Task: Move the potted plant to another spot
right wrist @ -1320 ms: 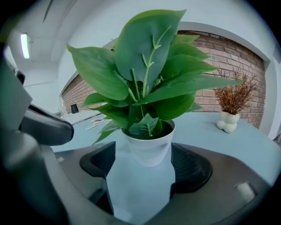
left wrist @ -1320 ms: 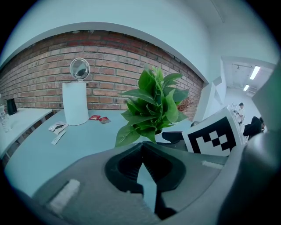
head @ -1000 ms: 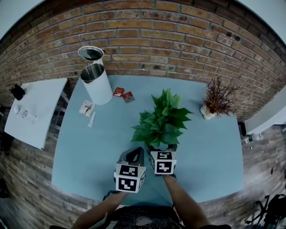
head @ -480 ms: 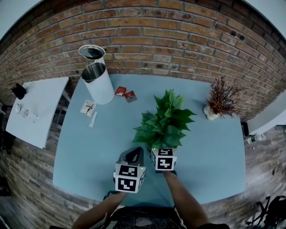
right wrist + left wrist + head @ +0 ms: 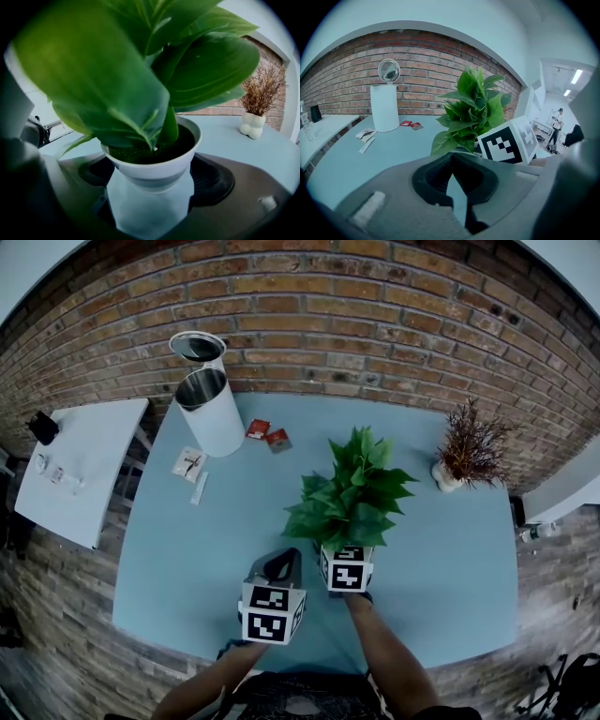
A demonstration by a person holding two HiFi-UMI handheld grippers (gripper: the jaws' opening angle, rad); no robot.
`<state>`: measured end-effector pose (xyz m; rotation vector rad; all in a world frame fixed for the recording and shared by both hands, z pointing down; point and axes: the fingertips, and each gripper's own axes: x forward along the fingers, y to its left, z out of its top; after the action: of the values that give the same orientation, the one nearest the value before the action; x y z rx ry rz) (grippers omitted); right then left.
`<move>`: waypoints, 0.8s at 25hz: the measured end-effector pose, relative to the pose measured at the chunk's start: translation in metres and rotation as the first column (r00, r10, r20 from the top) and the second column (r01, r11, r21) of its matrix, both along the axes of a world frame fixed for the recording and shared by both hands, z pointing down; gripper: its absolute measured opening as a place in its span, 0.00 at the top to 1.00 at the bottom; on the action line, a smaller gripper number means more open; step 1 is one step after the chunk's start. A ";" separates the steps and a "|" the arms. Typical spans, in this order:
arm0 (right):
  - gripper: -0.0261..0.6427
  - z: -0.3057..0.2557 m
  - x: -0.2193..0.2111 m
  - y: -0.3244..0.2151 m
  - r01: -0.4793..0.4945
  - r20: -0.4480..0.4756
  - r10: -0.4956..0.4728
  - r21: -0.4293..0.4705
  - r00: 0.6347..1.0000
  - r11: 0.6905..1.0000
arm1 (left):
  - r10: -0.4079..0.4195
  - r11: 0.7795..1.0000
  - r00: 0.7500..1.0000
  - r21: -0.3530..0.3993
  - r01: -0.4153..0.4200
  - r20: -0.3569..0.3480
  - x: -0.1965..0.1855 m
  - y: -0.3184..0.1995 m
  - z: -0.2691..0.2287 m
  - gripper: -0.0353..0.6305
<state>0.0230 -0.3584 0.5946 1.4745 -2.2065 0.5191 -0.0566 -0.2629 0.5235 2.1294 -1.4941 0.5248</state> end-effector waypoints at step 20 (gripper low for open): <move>0.26 -0.002 0.004 0.008 -0.006 -0.037 0.005 -0.019 0.999 1.000 | 0.004 1.000 1.000 0.007 -0.004 -0.002 0.002 0.010 -0.008 0.95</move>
<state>0.0272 -0.3506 0.5930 1.4695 -2.1636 0.5088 -0.0544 -0.2531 0.5154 2.1385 -1.4931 0.5196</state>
